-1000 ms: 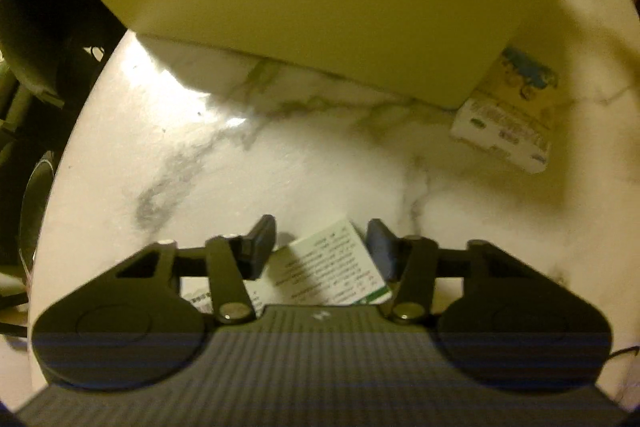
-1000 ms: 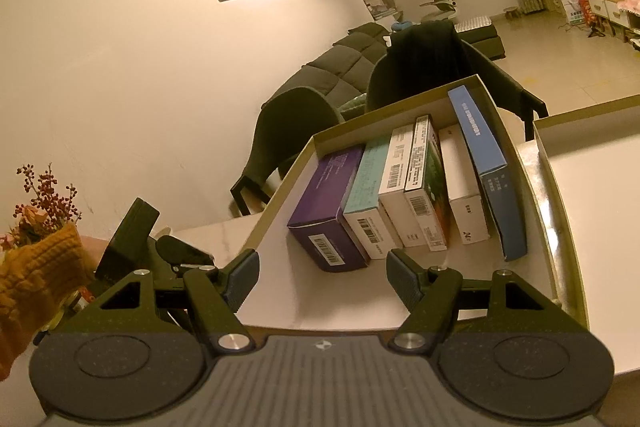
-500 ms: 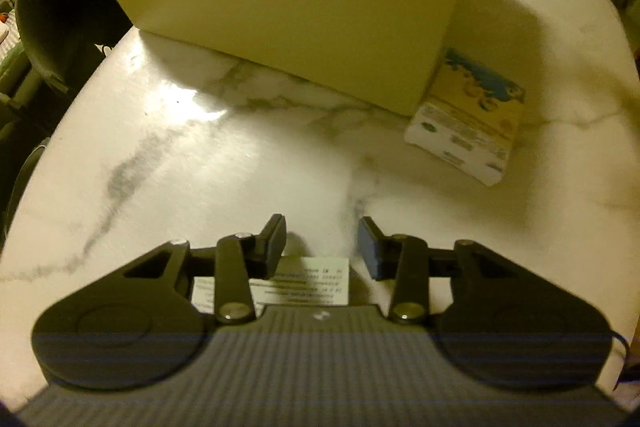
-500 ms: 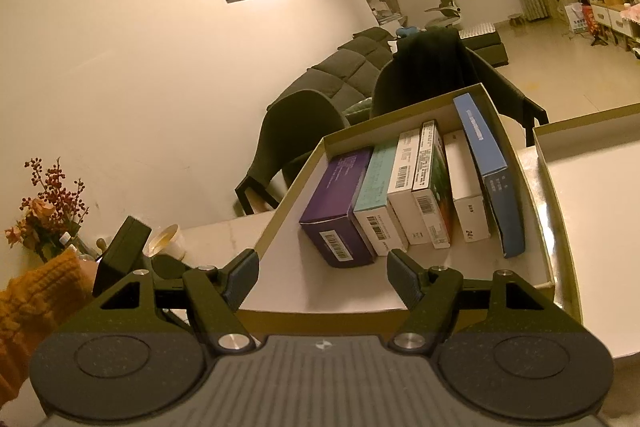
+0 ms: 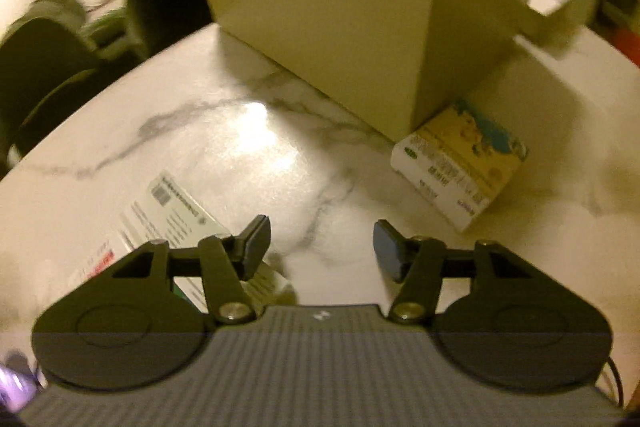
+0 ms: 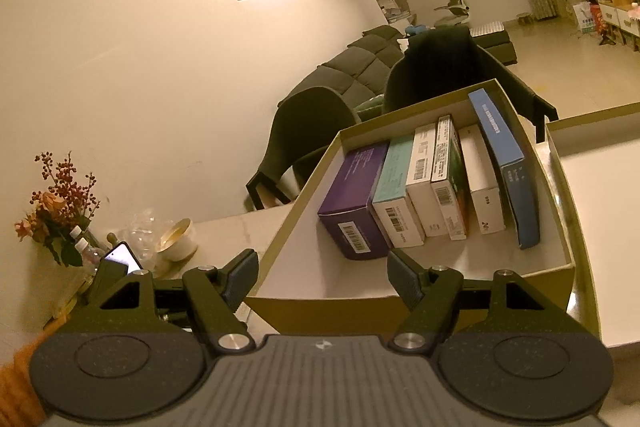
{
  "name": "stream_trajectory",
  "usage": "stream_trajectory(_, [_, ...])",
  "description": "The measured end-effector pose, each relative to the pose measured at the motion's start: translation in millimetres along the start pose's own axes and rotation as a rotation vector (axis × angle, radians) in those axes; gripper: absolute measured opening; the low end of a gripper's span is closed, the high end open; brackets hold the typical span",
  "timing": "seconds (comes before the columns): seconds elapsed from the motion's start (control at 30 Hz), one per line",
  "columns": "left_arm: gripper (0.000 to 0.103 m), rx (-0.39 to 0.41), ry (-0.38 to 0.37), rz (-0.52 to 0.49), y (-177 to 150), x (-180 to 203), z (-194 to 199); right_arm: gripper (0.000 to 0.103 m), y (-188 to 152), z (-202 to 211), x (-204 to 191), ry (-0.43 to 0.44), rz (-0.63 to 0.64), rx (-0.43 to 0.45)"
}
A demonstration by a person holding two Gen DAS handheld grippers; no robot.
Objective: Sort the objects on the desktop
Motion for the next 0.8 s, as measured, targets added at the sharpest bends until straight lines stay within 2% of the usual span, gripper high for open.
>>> stream_trajectory(0.2, [0.061,0.097,0.157,0.196,2.1,-13.9,7.1,0.075,-4.5,-0.8,-6.0,0.012,0.001,-0.007])
stream_trajectory(0.3, [0.063,0.122,0.222,0.259,3.1,-17.3,2.4,0.075,-8.0,-0.6,-8.1,0.018,-0.002,-0.014])
stream_trajectory(0.43, [0.074,0.131,0.309,0.309,1.8,-18.5,-1.6,0.075,-12.8,-0.6,-11.6,0.024,-0.002,-0.025])
stream_trajectory(0.6, [0.082,0.125,0.410,0.456,-9.5,-25.2,4.3,0.076,-16.9,0.9,-16.2,0.034,0.001,-0.032])
stream_trajectory(0.8, [0.082,0.134,0.519,0.653,-29.5,-32.4,13.7,0.076,-24.4,3.0,-22.5,0.045,0.001,-0.042])
Point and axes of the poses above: each gripper's, at about its wrist camera, not at the fingertips, and z roughly against the way its jaws point, x to its right, y to its top, the point moved 10 cm from there along -z, roughly the way its jaws point, and after that the axes turned 7 degrees about -z, right-handed, at the moved point
